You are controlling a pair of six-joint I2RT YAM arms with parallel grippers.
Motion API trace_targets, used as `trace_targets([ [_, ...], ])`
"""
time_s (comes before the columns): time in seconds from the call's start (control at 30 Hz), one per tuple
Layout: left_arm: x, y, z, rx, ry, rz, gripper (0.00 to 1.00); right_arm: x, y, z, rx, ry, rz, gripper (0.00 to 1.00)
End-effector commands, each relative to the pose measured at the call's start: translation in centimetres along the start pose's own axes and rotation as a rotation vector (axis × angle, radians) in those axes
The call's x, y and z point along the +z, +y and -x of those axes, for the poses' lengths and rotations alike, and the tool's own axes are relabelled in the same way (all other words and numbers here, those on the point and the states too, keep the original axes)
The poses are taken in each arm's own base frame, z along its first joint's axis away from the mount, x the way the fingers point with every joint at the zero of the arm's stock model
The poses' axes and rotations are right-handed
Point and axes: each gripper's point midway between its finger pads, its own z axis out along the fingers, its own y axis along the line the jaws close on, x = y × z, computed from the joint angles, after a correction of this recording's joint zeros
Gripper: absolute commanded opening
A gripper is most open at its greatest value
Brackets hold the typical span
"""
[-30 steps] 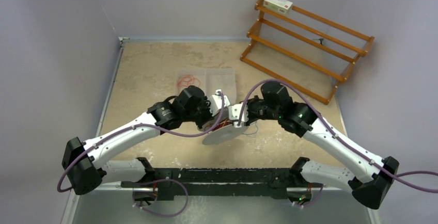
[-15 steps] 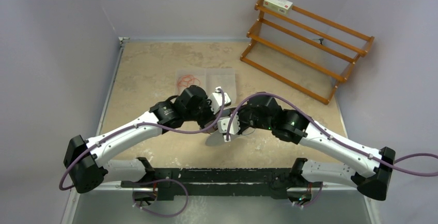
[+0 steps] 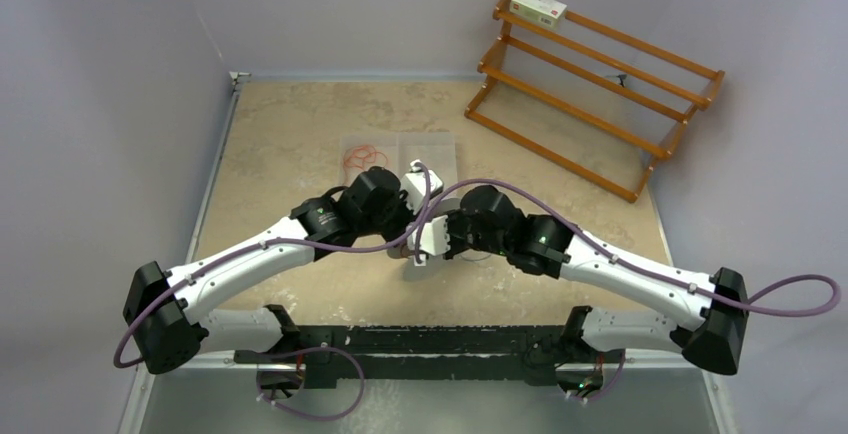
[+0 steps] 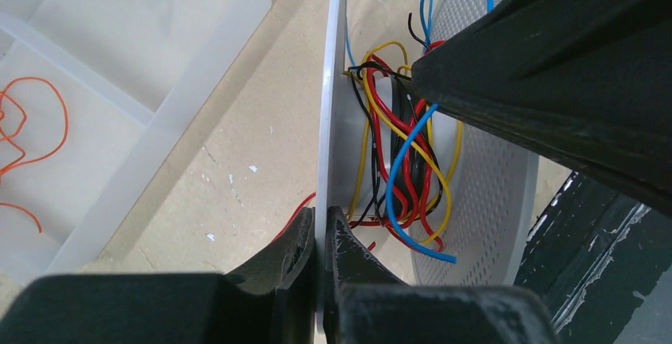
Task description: Wrap the cables
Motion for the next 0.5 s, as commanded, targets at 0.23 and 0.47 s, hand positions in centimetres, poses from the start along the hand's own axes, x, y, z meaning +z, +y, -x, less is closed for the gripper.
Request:
trace_targets([
  [0.23, 0.0, 1.1, -1.4, -0.022, 0.03, 0.065, 0.0, 1.6, -0.9, 0.7, 0.128, 0.014, -0.031, 0.0],
  [0.47, 0.1, 1.0, -2.2, -0.016, 0.049, 0.057, 0.02, 2.3, -1.0, -0.1, 0.115, 0.041, -0.05, 0.0],
])
